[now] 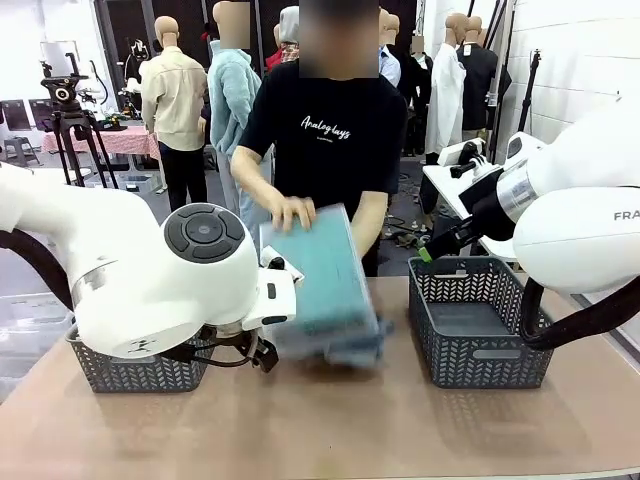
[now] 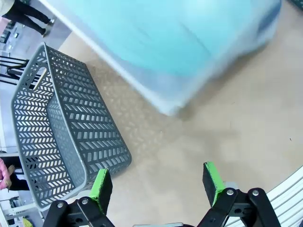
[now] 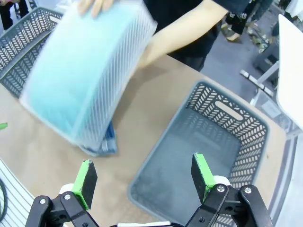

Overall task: Sort the tops and bottoms.
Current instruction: Lift clothes from the center of the table with your left hand.

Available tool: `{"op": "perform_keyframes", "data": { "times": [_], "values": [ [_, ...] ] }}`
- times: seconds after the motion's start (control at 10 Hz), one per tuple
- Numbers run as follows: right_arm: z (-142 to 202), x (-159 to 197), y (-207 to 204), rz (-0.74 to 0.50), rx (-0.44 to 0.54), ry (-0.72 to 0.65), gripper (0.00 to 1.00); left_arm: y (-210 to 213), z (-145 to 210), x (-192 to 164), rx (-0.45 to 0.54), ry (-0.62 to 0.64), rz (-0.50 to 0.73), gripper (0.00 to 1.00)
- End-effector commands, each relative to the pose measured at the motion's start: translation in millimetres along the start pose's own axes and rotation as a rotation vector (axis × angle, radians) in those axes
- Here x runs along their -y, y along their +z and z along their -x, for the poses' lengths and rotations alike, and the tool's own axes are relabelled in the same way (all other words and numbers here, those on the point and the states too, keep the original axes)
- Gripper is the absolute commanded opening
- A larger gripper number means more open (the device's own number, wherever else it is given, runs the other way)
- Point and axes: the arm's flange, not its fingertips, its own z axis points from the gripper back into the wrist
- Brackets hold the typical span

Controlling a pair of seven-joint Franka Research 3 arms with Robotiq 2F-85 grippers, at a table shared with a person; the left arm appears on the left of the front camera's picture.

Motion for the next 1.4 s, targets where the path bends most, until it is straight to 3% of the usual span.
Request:
{"op": "perform_keyframes", "data": {
  "times": [0.0, 1.3],
  "values": [
    [0.4, 1.2, -0.3, -0.007, 0.001, -0.004, 1.0, 0.8, -0.6, -2.3, -0.004, -0.013, 0.004, 1.0],
    [0.4, 1.2, -0.3, -0.007, 0.001, -0.004, 1.0, 0.8, -0.6, -2.3, -0.004, -0.013, 0.004, 1.0]
  ]
}}
